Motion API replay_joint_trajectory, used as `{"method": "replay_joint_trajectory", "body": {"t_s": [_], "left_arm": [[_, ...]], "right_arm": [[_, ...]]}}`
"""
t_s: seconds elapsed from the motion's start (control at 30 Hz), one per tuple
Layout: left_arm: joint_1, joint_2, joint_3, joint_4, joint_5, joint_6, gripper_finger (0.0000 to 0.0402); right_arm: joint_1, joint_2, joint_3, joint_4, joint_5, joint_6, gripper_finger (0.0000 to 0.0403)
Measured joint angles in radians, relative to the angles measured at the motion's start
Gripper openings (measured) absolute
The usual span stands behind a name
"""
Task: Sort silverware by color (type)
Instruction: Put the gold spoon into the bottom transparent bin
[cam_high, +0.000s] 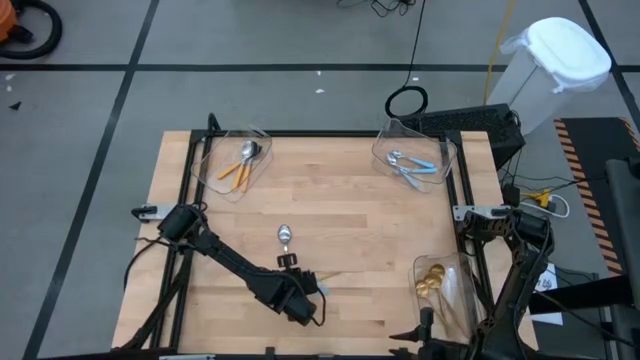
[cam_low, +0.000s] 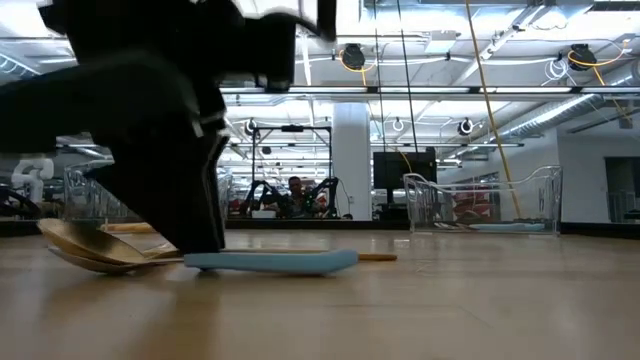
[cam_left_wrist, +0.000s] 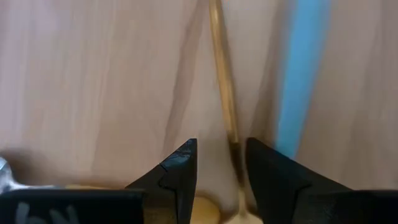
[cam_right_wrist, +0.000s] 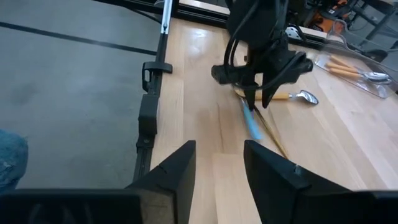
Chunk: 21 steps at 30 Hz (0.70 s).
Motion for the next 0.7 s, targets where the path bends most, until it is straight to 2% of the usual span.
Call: {"method": "replay_joint_trajectory", "body": {"t_s": [0.2, 0.4, 0.47, 0.57, 0.7], "left_arm": [[0.032, 0.0, 0.001, 0.021, 0.031, 0.095, 0.0138], [0.074, 0.008, 0.001, 0.076, 0.044, 0.197, 0.0138], [0.088, 0.009, 0.001, 0.089, 0.044, 0.208, 0.0138], [0.107, 0.028, 0.0, 0.122, 0.058, 0.256, 0.0128], [0.142, 0.058, 0.004, 0.195, 0.103, 0.328, 0.0098]], "right_arm": [[-0.003, 0.0, 0.0, -0.011, 0.021, 0.001, 0.0132], [-0.053, 0.0, 0.0, -0.05, 0.192, -0.027, 0.0132], [-0.084, 0.0, 0.0, -0.052, 0.219, -0.046, 0.0132], [-0.14, 0.0, 0.0, -0.054, 0.206, -0.075, 0.0132], [-0.22, -0.001, 0.0, -0.054, 0.129, -0.103, 0.0132]]}}
